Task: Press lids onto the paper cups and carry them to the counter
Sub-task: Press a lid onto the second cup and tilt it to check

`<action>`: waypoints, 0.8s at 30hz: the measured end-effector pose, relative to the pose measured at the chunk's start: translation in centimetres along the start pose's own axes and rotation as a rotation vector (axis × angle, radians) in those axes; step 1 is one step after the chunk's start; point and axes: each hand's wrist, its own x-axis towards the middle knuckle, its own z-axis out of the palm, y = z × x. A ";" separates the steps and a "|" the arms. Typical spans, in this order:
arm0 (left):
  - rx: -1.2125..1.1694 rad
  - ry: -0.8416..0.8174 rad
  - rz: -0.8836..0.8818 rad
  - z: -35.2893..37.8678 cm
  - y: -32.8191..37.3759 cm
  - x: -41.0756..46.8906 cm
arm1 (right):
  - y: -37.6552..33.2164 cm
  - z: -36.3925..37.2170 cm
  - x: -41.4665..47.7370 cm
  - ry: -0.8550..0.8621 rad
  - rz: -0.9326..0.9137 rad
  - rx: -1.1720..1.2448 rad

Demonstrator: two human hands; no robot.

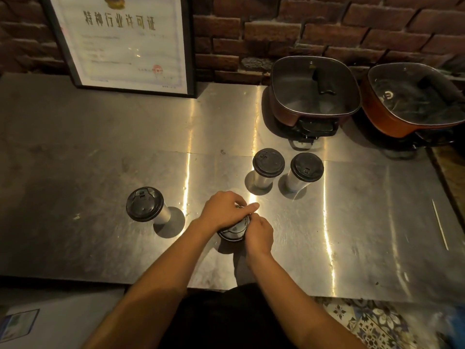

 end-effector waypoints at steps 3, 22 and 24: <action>-0.100 0.134 -0.082 -0.7 0.2 -0.9 | -0.7 -1.0 0.2 0.059 -0.089 -0.029; -0.646 0.482 -0.614 3.6 1.1 -1.7 | -1.4 2.1 1.9 -0.059 -0.277 -0.352; -0.640 0.491 -0.612 3.7 1.2 -1.8 | -1.4 2.0 1.8 -0.048 -0.281 -0.346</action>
